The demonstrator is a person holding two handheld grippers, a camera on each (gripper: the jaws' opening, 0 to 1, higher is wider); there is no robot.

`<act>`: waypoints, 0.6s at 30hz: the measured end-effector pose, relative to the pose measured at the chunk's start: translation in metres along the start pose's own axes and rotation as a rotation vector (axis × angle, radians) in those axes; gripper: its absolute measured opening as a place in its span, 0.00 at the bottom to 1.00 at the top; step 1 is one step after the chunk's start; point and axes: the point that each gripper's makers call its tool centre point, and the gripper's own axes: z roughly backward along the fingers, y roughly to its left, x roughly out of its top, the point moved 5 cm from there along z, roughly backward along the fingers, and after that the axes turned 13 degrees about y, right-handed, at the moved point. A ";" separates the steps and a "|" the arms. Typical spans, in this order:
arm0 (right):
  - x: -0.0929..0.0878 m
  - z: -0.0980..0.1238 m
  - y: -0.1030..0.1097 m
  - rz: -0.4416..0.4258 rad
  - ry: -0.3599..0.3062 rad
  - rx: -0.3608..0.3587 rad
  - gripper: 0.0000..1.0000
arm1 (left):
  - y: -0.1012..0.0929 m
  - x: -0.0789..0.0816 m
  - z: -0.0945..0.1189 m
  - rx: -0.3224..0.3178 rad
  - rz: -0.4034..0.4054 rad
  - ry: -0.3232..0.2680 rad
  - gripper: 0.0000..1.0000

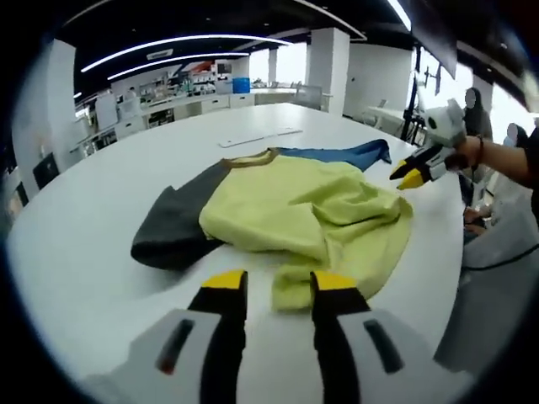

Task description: Fold the garment on the visible template until the final outline fits inside the template.

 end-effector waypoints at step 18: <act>0.002 -0.028 -0.001 0.132 0.083 0.070 0.12 | 0.007 -0.035 -0.023 -0.064 -0.085 0.069 0.21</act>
